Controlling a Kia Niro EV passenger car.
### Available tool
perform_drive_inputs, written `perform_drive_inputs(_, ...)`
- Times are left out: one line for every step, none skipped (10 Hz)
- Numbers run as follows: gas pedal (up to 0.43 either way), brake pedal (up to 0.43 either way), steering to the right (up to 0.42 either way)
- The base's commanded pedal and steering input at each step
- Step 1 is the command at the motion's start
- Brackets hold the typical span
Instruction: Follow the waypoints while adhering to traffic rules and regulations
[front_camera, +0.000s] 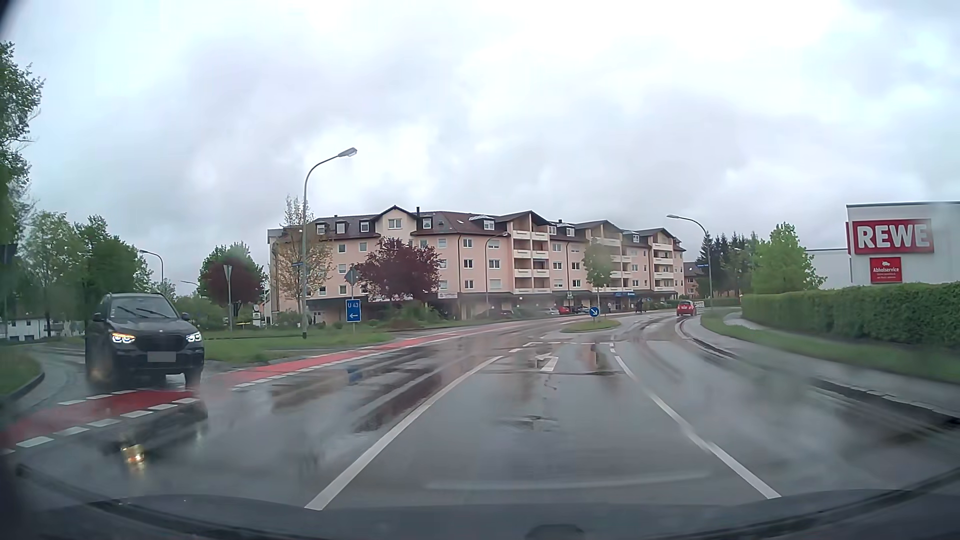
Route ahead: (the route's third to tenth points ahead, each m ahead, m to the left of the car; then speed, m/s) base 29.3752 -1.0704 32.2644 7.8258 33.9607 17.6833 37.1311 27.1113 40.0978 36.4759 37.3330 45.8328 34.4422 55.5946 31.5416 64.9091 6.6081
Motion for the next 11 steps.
perform_drive_inputs(0.0, 0.0, 0.037)
perform_drive_inputs(0.0, 0.0, 0.037)
perform_drive_inputs(0.0, 0.0, 0.037)
perform_drive_inputs(0.0, 0.0, 0.037)
perform_drive_inputs(0.0, 0.0, 0.037)
perform_drive_inputs(0.0, 0.0, 0.037)
perform_drive_inputs(0.02, 0.0, 0.037)
perform_drive_inputs(0.039, 0.0, 0.037)
perform_drive_inputs(0.039, 0.0, 0.037)
perform_drive_inputs(0.039, 0.0, 0.037)
perform_drive_inputs(0.039, 0.0, 0.037)
